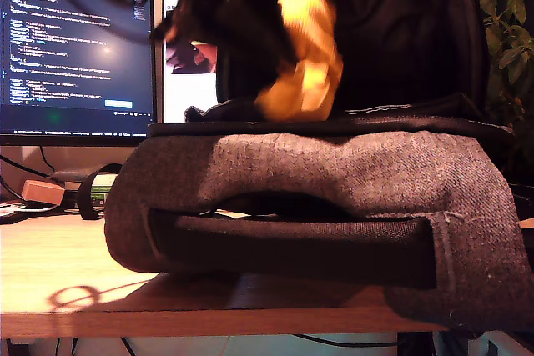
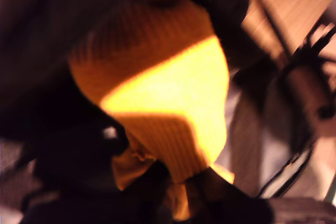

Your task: Pack the pair of socks inside the grey Google backpack

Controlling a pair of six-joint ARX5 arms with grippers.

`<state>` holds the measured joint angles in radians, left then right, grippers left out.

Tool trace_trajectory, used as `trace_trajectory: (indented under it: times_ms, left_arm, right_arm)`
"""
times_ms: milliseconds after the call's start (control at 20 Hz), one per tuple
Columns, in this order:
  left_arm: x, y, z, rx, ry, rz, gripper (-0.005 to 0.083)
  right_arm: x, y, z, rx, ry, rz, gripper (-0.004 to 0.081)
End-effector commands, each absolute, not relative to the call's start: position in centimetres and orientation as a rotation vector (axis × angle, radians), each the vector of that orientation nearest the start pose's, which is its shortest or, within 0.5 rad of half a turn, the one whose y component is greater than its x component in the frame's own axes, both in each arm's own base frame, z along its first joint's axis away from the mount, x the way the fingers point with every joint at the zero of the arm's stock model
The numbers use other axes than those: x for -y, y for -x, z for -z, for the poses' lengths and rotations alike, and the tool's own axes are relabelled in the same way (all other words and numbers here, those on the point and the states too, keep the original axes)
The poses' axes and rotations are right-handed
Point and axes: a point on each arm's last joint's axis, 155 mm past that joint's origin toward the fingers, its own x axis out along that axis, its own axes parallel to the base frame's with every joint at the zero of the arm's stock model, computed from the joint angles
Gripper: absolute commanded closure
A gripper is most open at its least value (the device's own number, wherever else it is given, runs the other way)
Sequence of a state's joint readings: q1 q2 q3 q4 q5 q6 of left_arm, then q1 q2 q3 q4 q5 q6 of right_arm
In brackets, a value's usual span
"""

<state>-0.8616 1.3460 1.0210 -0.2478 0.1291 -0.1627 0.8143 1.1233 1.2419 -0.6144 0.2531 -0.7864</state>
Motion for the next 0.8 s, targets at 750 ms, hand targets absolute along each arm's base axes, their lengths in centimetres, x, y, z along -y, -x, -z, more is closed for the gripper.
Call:
trace_trajectory:
  times_ms: [750]
  left_arm:
    - [35.0, -30.7, -21.5, -0.564, 0.216, 0.728, 0.0793]
  right_arm:
    - [-23.1, -27.7, -33.2, -0.144, 0.981, -0.690, 0.0781]
